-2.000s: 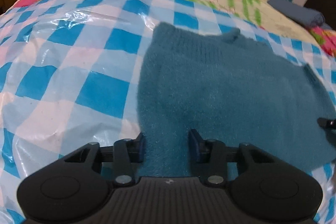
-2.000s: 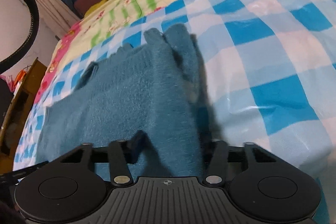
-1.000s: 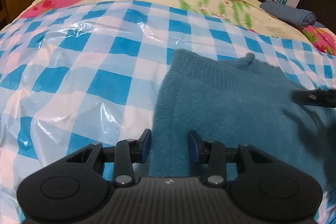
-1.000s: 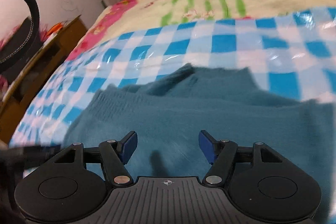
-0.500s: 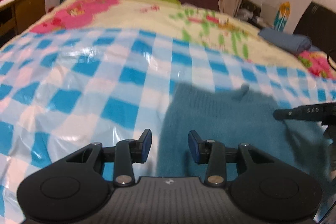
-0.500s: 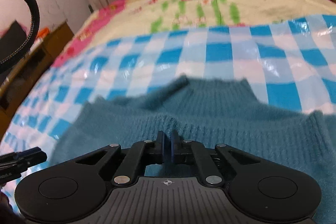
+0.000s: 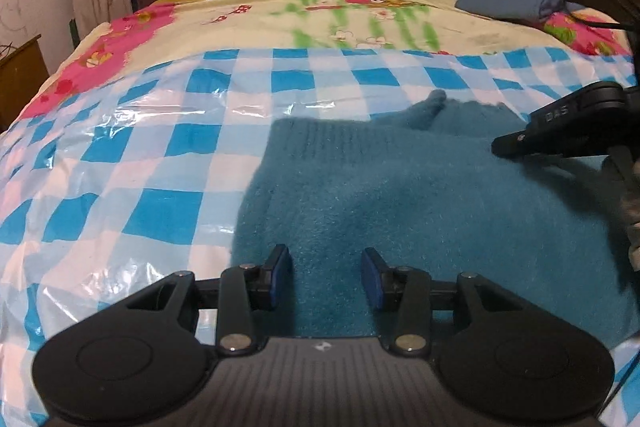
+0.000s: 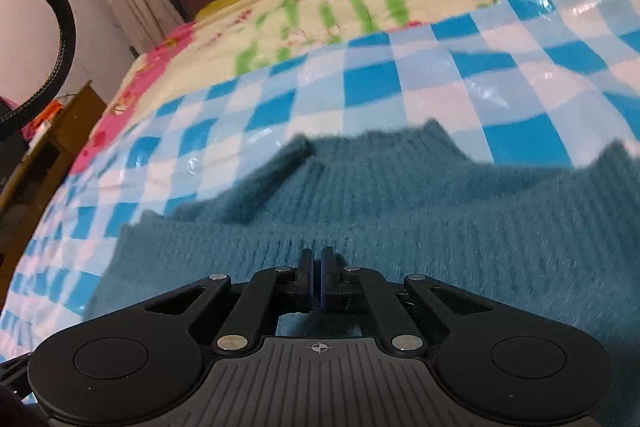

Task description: Fold small clothes

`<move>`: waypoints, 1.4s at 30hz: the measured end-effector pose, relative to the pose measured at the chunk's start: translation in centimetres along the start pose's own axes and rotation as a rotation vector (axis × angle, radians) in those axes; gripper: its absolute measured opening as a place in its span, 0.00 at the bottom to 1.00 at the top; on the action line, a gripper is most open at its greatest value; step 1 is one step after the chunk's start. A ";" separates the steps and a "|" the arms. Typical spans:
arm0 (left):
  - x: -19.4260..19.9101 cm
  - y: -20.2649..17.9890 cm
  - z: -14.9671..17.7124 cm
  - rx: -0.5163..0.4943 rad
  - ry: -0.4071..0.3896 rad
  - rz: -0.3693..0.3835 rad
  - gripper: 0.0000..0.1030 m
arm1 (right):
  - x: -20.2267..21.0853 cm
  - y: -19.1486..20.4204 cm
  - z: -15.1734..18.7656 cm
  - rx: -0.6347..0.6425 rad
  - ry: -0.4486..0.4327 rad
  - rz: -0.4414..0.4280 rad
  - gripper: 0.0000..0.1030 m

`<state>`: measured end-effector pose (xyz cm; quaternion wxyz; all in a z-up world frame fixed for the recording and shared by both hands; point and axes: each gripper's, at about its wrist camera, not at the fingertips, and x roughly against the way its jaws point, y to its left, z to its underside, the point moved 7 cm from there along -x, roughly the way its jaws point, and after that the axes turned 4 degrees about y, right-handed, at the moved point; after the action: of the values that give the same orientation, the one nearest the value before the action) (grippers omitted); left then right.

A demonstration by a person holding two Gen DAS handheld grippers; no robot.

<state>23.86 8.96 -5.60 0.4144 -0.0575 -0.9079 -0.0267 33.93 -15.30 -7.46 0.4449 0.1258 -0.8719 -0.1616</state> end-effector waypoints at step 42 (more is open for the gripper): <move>4.0 4.4 3.0 0.222 -0.001 -0.066 0.45 | 8.8 -6.0 1.7 -0.031 -0.062 0.158 0.13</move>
<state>19.57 13.96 -4.55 0.4165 0.0188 -0.9069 0.0604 27.98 -23.72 -4.31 0.4310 0.0449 -0.8898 -0.1432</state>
